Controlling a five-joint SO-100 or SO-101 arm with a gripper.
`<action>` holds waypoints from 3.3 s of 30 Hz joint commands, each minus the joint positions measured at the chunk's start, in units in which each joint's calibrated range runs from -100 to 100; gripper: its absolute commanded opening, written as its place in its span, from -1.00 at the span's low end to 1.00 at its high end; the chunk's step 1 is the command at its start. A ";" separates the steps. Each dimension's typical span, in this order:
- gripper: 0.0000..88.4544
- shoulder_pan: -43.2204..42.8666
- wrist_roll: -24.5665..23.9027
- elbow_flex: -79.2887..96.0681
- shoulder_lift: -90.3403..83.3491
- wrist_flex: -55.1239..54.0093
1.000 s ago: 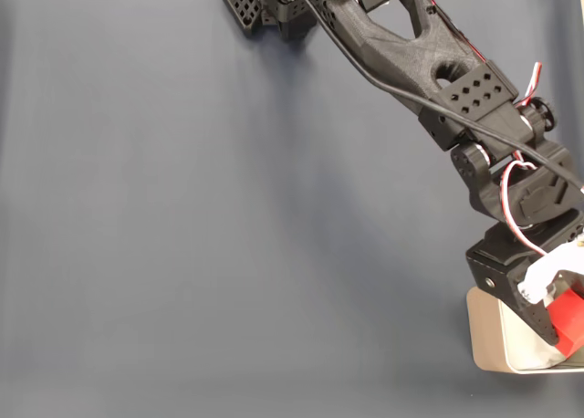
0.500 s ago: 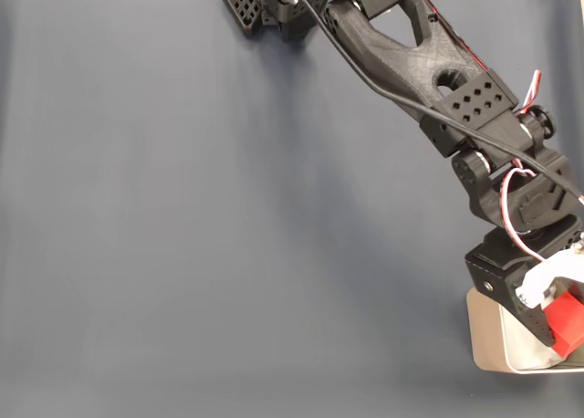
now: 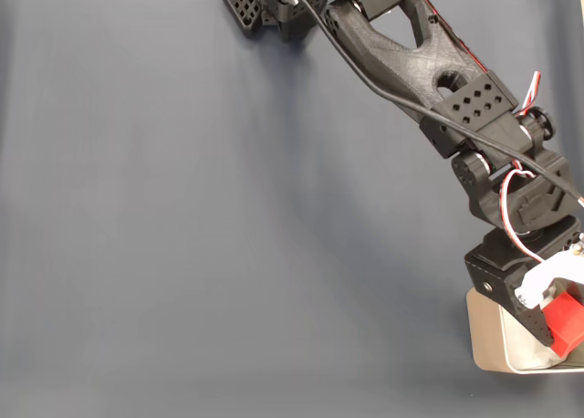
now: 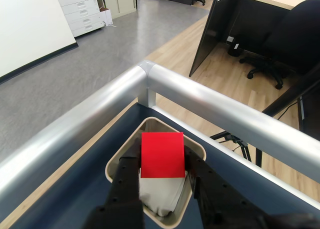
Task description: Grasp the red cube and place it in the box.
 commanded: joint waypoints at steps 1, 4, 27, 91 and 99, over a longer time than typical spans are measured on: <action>-0.87 -0.57 -0.44 -3.07 -1.07 0.33; -0.57 -0.64 -0.63 -2.98 -1.24 0.58; 0.00 -0.57 1.51 -5.08 -1.67 4.10; -1.00 23.86 -2.93 95.11 -90.06 -2.21; -1.00 24.71 -2.59 126.04 -117.10 -0.24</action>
